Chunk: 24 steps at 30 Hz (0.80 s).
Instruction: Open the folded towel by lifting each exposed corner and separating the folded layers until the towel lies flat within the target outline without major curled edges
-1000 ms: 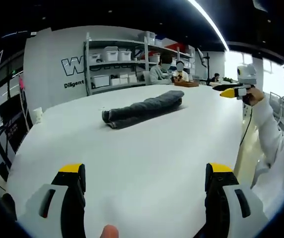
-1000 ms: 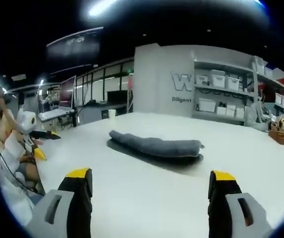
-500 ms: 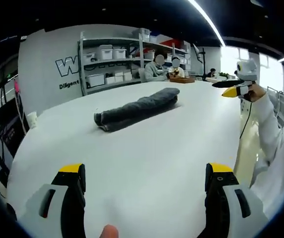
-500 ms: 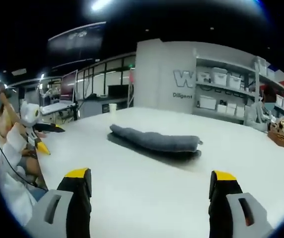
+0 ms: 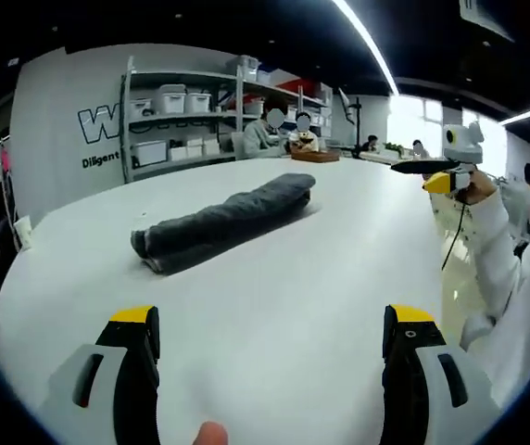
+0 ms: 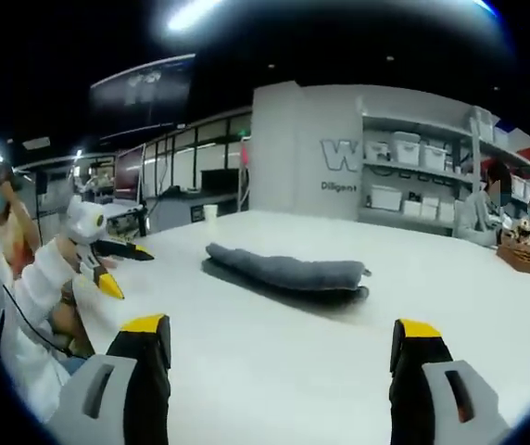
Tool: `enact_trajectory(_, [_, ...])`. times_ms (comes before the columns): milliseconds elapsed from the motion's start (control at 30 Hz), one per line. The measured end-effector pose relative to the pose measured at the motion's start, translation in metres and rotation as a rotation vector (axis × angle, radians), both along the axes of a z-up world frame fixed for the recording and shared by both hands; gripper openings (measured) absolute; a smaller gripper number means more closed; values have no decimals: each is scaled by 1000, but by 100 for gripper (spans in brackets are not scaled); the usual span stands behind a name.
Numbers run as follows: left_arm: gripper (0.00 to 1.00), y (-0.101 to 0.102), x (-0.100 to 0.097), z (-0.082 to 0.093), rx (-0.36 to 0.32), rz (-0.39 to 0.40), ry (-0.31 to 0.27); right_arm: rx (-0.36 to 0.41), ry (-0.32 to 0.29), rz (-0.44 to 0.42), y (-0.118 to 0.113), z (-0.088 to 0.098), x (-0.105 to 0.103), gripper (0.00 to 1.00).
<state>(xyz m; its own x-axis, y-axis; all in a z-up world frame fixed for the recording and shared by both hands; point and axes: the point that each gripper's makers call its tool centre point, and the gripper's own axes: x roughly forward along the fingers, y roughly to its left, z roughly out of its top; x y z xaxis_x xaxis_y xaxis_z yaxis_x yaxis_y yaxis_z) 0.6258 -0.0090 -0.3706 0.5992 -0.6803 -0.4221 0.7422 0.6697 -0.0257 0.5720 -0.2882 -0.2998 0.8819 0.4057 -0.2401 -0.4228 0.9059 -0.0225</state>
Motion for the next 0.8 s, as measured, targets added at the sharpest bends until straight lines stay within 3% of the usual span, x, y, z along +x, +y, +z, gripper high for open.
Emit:
enact_trajectory(133, [100,-9,16,-4,27,-15,18,8,-16,-6,-5,5,-3,99])
enact_trajectory(300, [100,-32,33,3,52,-43,-1,10,-24,-25,-10,8,-5,99])
enact_trajectory(467, [100,-76,47,13,41,-126,-17,7,-35,-30,-15,12,-10,99])
enact_trajectory(733, [98,-149,79,15,36,-181,-42,13,-35,-51,-25,13,-13,99])
enact_trajectory(800, [98,-167,90,18,49,-195,-100,14,-36,-55,-27,14,-13,99])
